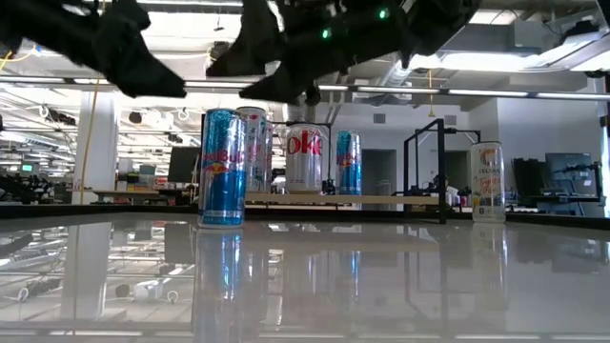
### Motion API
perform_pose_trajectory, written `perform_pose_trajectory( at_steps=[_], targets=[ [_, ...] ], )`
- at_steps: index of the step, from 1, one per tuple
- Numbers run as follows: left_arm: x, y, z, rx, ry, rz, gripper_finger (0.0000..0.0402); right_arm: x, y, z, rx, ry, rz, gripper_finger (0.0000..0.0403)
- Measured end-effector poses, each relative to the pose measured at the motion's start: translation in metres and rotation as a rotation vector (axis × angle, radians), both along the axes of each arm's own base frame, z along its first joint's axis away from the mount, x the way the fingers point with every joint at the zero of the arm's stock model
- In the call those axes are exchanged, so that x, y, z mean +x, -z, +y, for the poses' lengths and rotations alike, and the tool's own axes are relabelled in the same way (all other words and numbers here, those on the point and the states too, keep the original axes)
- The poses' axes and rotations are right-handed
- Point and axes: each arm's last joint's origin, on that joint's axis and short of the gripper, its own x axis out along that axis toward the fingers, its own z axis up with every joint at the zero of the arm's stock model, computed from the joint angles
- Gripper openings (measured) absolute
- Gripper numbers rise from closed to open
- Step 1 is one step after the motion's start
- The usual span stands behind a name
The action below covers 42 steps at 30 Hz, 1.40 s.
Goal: Place canned beverage on shelf
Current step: Put the right blue soda can on the shelf aligned with the other blue soda can
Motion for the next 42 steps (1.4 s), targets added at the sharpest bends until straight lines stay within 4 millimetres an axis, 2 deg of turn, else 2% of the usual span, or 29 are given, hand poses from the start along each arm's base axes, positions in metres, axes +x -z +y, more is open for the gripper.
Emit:
perform_pose_trajectory(
  at_steps=[5, 10, 21, 34, 38, 42],
  targets=[
    [0.003, 0.028, 0.002, 0.07, -0.061, -0.051, 0.0275, 0.007, 0.007, 0.001, 0.004, 0.003, -0.009, 0.0379],
    [0.002, 0.045, 0.003, 0.12, -0.075, -0.065, 0.0275, 0.014, 0.028, 0.0, -0.016, 0.053, 0.051, 0.0379],
    [0.001, 0.045, 0.004, 0.175, -0.088, -0.047, 0.0275, 0.017, 0.032, -0.005, 0.018, 0.096, 0.052, 0.0379],
    [0.001, 0.045, 0.004, 0.174, -0.088, -0.046, 0.0275, 0.015, 0.038, 0.001, 0.064, 0.102, 0.088, 0.0378],
    [0.001, 0.045, 0.004, 0.174, -0.088, -0.045, 0.0275, 0.015, 0.038, 0.001, 0.065, 0.101, 0.088, 0.036],
    [0.001, 0.046, 0.003, 0.174, -0.087, -0.036, 0.0275, 0.015, 0.037, 0.001, 0.071, 0.104, 0.084, 0.0313]
  ],
)
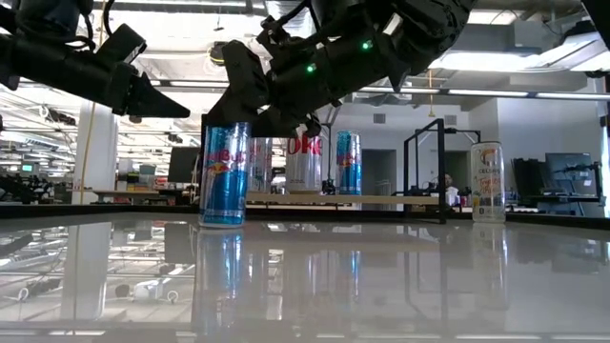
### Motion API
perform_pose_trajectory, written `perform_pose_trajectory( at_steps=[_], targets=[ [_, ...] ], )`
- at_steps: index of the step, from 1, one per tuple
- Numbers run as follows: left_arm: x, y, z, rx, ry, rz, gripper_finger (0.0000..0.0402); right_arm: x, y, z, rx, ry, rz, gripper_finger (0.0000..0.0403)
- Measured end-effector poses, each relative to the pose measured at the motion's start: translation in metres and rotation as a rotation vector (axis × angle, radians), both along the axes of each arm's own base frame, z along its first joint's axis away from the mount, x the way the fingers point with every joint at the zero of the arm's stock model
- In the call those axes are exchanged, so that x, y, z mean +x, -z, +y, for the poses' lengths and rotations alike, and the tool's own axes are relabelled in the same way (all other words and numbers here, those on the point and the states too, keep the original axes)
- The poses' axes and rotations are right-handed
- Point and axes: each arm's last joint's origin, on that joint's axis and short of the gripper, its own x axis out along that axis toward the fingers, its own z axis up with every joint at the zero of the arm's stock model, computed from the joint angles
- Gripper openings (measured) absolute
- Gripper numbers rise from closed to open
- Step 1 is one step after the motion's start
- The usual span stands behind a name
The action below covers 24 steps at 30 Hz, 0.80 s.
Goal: Place canned beverage on shelf
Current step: Put the right blue soda can on the shelf aligned with the other blue soda can
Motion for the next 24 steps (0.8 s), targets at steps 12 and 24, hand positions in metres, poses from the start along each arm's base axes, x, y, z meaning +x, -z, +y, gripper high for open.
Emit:
perform_pose_trajectory(
  at_steps=[12, 24],
  targets=[
    [0.0, 0.004, 0.0, -0.008, 0.0, 0.041, 0.0275, -0.039, -0.08, 0.02, -0.069, -0.08, 0.03, 0.0256],
    [-0.001, 0.005, 0.0, -0.028, -0.002, 0.047, 0.0275, -0.141, -0.107, -0.04, -0.086, 0.013, 0.038, 0.0256]
  ],
)
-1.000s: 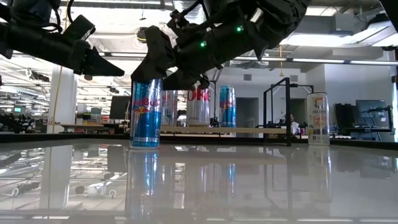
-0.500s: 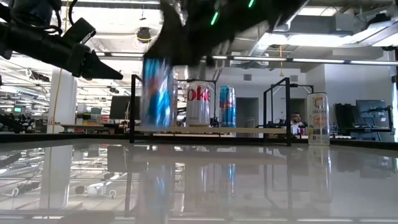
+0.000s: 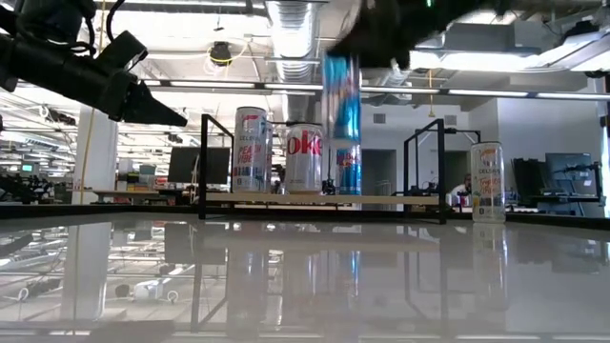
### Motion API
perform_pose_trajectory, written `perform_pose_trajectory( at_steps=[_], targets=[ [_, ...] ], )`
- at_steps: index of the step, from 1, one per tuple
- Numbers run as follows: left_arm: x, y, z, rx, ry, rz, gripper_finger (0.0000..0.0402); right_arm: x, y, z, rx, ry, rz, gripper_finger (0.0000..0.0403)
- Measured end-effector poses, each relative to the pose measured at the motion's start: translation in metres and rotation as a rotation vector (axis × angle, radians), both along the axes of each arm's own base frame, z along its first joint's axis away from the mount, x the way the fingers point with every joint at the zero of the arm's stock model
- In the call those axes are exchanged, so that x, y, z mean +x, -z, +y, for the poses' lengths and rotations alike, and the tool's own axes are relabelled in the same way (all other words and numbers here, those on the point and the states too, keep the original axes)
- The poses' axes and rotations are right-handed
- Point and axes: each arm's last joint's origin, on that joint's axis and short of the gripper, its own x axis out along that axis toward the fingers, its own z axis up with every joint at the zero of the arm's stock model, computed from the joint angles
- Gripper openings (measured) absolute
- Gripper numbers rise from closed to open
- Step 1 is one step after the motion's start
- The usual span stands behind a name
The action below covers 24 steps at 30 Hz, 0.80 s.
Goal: Place canned beverage on shelf
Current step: Put the right blue soda can on the shelf aligned with the other blue soda can
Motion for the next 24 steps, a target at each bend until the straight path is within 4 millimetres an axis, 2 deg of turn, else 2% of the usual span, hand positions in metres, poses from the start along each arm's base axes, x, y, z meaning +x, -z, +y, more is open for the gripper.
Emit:
perform_pose_trajectory(
  at_steps=[4, 7, 11, 16, 24],
  targets=[
    [0.0, -0.001, 0.0, 0.002, -0.001, -0.012, 0.0275, -0.011, 0.019, -0.043, 0.034, -0.03, -0.034, 0.0256],
    [0.0, -0.002, 0.0, 0.006, -0.002, -0.018, 0.0275, -0.015, 0.021, -0.072, 0.062, -0.036, -0.044, 0.0256],
    [0.0, -0.002, 0.0, 0.013, -0.004, -0.015, 0.0275, -0.023, 0.025, -0.099, 0.078, -0.015, -0.022, 0.0256],
    [0.0, -0.002, 0.0, 0.017, -0.007, -0.012, 0.0275, -0.028, 0.027, -0.118, 0.082, -0.002, -0.019, 0.0256],
    [0.0, -0.002, 0.0, 0.023, -0.005, -0.006, 0.0275, -0.018, 0.052, -0.134, 0.091, 0.004, 0.032, 0.0256]
  ],
)
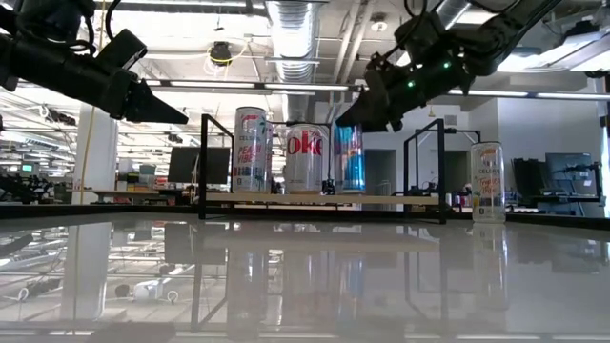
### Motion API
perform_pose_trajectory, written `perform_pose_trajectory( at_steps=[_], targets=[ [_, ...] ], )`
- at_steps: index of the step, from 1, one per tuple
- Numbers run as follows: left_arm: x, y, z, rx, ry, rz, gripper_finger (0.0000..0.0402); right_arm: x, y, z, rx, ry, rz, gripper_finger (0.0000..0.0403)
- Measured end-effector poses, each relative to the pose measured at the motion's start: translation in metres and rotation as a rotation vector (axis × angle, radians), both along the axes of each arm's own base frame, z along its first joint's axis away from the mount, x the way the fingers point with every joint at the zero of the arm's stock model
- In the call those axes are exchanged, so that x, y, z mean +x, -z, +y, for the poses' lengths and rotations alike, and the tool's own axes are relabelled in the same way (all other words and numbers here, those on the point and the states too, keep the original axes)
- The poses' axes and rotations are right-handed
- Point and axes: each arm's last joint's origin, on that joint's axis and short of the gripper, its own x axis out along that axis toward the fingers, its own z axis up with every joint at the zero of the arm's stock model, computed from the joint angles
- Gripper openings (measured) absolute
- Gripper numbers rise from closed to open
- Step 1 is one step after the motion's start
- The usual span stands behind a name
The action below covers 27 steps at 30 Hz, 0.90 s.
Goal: Place canned beverage on shelf
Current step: Put the right blue soda can on the shelf aligned with the other blue soda can
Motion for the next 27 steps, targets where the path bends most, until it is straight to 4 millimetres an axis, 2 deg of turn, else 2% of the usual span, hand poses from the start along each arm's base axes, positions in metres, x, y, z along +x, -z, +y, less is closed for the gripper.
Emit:
perform_pose_trajectory(
  at_steps=[15, 22, 27],
  targets=[
    [-0.0001, 0.0009, 0.0, -0.001, 0.0, 0.01, 0.0275, -0.0003, 0.0027, -0.0043, -0.037, 0.009, 0.025, 0.0258],
    [-0.0001, 0.0009, 0.0, -0.001, 0.0, 0.01, 0.0275, -0.0006, 0.0034, -0.0044, -0.036, 0.014, 0.032, 0.0314],
    [-0.0002, 0.0016, 0.0, -0.003, 0.0, 0.017, 0.0275, -0.0007, 0.0035, -0.0044, -0.036, 0.015, 0.033, 0.0325]
  ],
)
